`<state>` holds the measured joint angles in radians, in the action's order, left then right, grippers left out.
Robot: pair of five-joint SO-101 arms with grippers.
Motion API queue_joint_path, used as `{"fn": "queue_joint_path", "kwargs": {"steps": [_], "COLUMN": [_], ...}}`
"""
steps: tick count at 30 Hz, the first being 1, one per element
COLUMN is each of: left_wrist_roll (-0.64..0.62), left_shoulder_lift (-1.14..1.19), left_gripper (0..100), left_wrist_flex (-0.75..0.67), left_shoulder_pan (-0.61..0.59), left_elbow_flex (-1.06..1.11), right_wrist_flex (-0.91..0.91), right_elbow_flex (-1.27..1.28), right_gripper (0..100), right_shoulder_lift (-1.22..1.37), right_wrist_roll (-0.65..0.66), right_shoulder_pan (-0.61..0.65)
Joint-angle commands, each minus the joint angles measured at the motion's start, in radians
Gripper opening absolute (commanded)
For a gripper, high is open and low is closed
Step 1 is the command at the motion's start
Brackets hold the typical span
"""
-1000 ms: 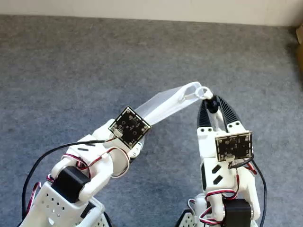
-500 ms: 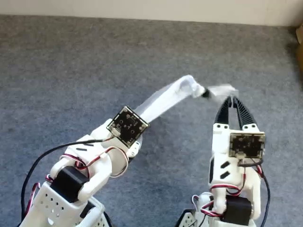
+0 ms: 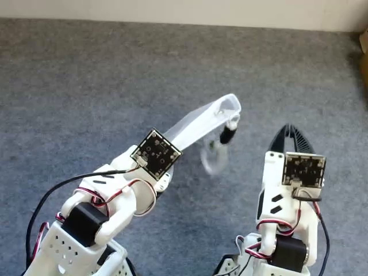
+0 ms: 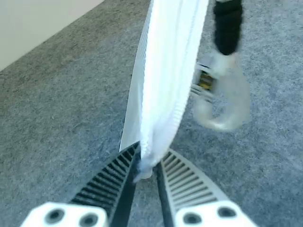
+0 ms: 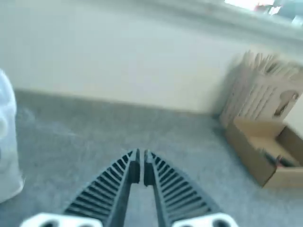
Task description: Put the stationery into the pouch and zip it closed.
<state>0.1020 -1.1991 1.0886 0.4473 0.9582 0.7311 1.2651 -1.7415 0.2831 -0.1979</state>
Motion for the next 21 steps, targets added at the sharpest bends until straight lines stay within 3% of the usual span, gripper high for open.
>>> {"fn": "queue_joint_path", "kwargs": {"steps": [1,5,9,15,21], "left_wrist_roll": [-0.011,-0.011,-0.011,-0.011,-0.011], "left_shoulder_lift": [0.005,0.005,0.005,0.005,0.005], "left_gripper": [1,1,1,1,1], "left_wrist_flex": [0.011,0.011,0.011,0.012,0.012], "left_shoulder_pan": [-0.022,-0.022,-0.022,-0.022,-0.022], "left_elbow_flex": [-0.004,-0.004,-0.004,-0.002,-0.002], "right_wrist_flex": [0.242,0.447,0.545,0.489,0.277], "right_elbow_flex": [-0.108,-0.229,-0.338,-0.314,-0.139], "right_gripper": [10.0,21.6,22.6,22.6,22.4], "right_shoulder_lift": [-0.042,-0.102,-0.088,-0.077,-0.079], "right_wrist_roll": [0.006,0.006,-0.077,-0.201,-0.204], "right_shoulder_pan": [0.056,0.163,0.325,0.487,0.501]}}
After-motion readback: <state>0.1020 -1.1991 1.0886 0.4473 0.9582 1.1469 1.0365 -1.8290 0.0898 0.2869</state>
